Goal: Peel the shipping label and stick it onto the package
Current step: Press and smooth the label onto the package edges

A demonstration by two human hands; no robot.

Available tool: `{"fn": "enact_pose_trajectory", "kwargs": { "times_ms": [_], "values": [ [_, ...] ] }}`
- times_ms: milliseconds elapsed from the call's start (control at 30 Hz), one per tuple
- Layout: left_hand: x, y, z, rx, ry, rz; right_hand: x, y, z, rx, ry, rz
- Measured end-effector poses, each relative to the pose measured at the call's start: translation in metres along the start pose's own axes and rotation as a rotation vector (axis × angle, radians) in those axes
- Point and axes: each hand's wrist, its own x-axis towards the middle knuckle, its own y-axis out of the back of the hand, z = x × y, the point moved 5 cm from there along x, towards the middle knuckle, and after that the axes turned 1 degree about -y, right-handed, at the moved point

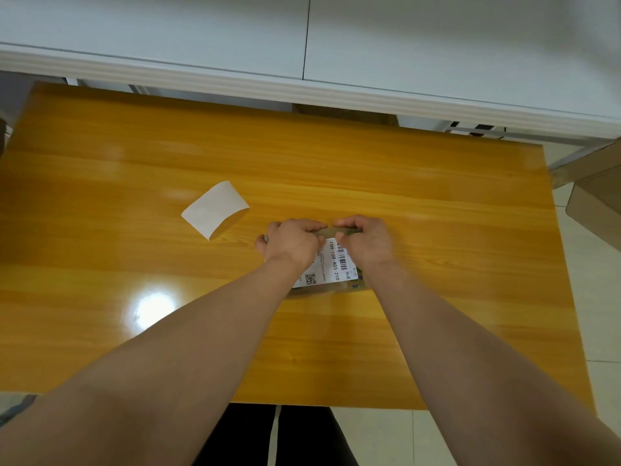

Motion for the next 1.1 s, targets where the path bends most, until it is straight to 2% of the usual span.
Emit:
{"fn": "enact_pose_trajectory", "kwargs": {
  "times_ms": [100,233,367,500,567,633,767,1100],
  "values": [
    [0.001,-0.001,0.000,-0.004,0.019,-0.005,-0.014,0.009,-0.012,0.011,0.020,-0.045],
    [0.004,-0.001,-0.001,-0.009,0.027,-0.011,-0.029,0.026,-0.017,0.174,-0.030,-0.191],
    [0.002,-0.002,0.001,0.020,0.034,-0.021,-0.031,0.036,-0.009,0.173,-0.019,-0.274],
    [-0.004,-0.007,0.019,0.336,-0.177,-0.003,-0.033,0.036,-0.008,0.133,0.010,-0.340],
    [-0.005,-0.013,0.028,0.390,-0.287,-0.038,-0.034,0.033,-0.009,0.096,0.034,-0.381],
    [-0.003,-0.016,0.031,0.333,-0.316,-0.074,-0.035,0.030,-0.009,0.027,0.047,-0.408],
    [0.003,-0.017,0.021,0.054,-0.210,-0.152,-0.033,0.028,-0.012,-0.026,0.072,-0.399],
    [0.006,-0.019,0.017,-0.013,-0.191,-0.081,-0.034,0.029,-0.017,-0.031,0.097,-0.324]
  ]
}}
